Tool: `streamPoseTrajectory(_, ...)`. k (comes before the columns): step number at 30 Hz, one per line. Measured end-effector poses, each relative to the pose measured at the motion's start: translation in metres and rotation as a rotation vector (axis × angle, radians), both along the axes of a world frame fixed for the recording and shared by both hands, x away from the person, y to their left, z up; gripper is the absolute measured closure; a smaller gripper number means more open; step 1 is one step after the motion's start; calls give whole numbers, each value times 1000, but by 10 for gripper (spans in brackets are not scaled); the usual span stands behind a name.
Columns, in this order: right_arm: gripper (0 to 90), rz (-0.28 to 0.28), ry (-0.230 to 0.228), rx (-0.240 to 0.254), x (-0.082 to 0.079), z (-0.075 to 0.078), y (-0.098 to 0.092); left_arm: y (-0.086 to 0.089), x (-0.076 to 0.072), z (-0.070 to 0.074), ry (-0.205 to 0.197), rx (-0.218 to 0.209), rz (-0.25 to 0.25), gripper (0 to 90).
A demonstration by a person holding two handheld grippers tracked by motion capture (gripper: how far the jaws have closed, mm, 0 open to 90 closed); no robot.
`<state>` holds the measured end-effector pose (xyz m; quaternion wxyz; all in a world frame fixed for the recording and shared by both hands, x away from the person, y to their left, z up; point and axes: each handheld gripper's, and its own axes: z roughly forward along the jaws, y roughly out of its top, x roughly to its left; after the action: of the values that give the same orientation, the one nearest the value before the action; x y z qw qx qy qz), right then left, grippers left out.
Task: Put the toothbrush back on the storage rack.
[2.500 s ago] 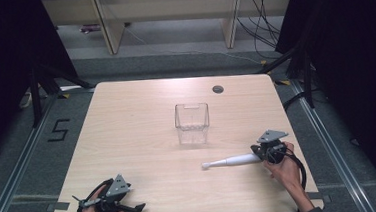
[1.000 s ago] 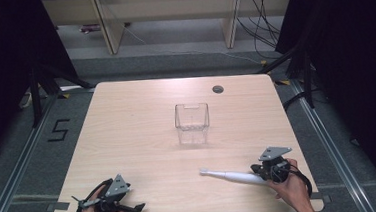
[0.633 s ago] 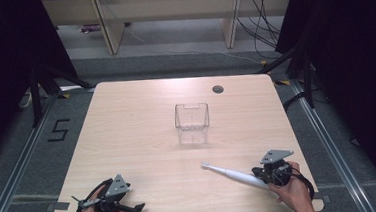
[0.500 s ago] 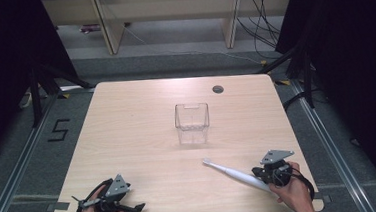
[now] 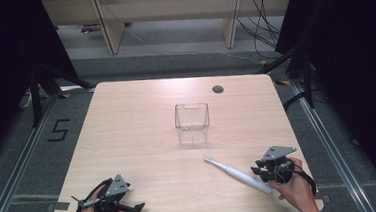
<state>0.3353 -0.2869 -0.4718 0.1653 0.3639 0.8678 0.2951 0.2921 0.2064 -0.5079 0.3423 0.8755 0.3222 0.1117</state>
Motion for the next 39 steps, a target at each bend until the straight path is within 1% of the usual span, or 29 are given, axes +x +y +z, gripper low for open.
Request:
streamPoseTrajectory(1, 588, 23, 12, -5, 3, 4, 1, 0, 0, 0, 3, 2, 0, 154)
streamPoseTrajectory(2, 588, 23, 12, -5, 3, 4, 1, 0, 0, 0, 3, 2, 0, 154)
streamPoseTrajectory(3, 568, 41, 17, -17, 5, 7, 2, 0, 0, 0, 3, 3, 1, 154)
streamPoseTrajectory(4, 546, 44, 47, -19, 5, 11, 8, 0, 0, 0, 6, -1, 7, 154)
streamPoseTrajectory(5, 533, 57, 55, -28, 6, 14, 9, 0, 0, 0, 1, 1, 3, 154)
streamPoseTrajectory(7, 520, 70, 54, -31, 7, 17, 14, 1, 0, 0, 2, 5, 1, 154)
streamPoseTrajectory(10, 512, 76, 62, -31, 7, 21, 19, 0, 0, 0, 5, -2, 7, 154)
streamPoseTrajectory(11, 508, 90, 46, -50, 9, 23, 20, 0, 1, 0, 3, -1, 4, 154)
streamPoseTrajectory(13, 494, 103, 51, -53, 9, 25, 25, 0, 1, 0, 3, -2, 6, 154)
streamPoseTrajectory(14, 490, 113, 82, -65, 10, 26, 27, 0, 1, 0, 4, 0, 5, 154)
streamPoseTrajectory(15, 485, 120, 86, -84, 12, 26, 33, 1, 1, 0, 3, -1, 6, 154)
streamPoseTrajectory(16, 485, 120, 86, -84, 12, 26, 33, 1, 1, 0, 3, -1, 6, 154)
streamPoseTrajectory(17, 485, 134, 112, -104, 14, 25, 38, 0, 1, 0, 0, 1, 5, 154)
streamPoseTrajectory(19, 484, 134, 119, -103, 15, 25, 41, 1, 1, 0, 1, 0, 5, 154)
streamPoseTrajectory(20, 485, 148, 134, -116, 16, 25, 44, 1, 1, 0, 1, -1, 7, 154)
streamPoseTrajectory(22, 486, 192, 130, -137, 21, 23, 48, 1, 1, 0, 3, -2, 7, 154)
streamPoseTrajectory(23, 492, 194, 160, -163, 22, 22, 54, 0, 1, 0, 3, -3, 6, 154)
streamPoseTrajectory(25, 492, 199, 168, -171, 22, 22, 56, 0, 1, 0, 2, 0, 3, 154)
streamPoseTrajectory(26, 493, 215, 175, -180, 23, 21, 58, 0, 1, 0, 1, -1, 4, 154)
streamPoseTrajectory(27, 499, 234, 193, -198, 25, 19, 62, 1, 1, 0, 1, -1, 5, 154)
streamPoseTrajectory(28, 499, 234, 193, -198, 25, 19, 62, 1, 1, 0, 0, -1, 5, 154)
streamPoseTrajectory(29, 502, 219, 209, -211, 25, 18, 63, 1, 1, 0, 1, -2, 6, 154)
streamPoseTrajectory(30, 503, 229, 213, -225, 27, 16, 64, 1, 1, 0, 3, -2, 5, 154)
streamPoseTrajectory(32, 510, 223, 238, -245, 29, 13, 65, 1, 1, 0, 4, -2, 5, 154)
streamPoseTrajectory(33, 520, 203, 265, -248, 29, 10, 66, 1, 1, 0, 2, 0, 3, 154)
streamPoseTrajectory(34, 520, 203, 265, -248, 29, 10, 66, 1, 1, 0, 2, 0, 3, 154)
streamPoseTrajectory(36, 528, 224, 267, -264, 32, 8, 66, 1, 1, 0, 0, -2, 4, 154)
streamPoseTrajectory(37, 533, 222, 270, -269, 32, 7, 67, 1, 1, 0, 2, -3, 6, 154)
streamPoseTrajectory(39, 545, 235, 279, -294, 34, 6, 68, 1, 1, 0, 6, -4, 7, 154)
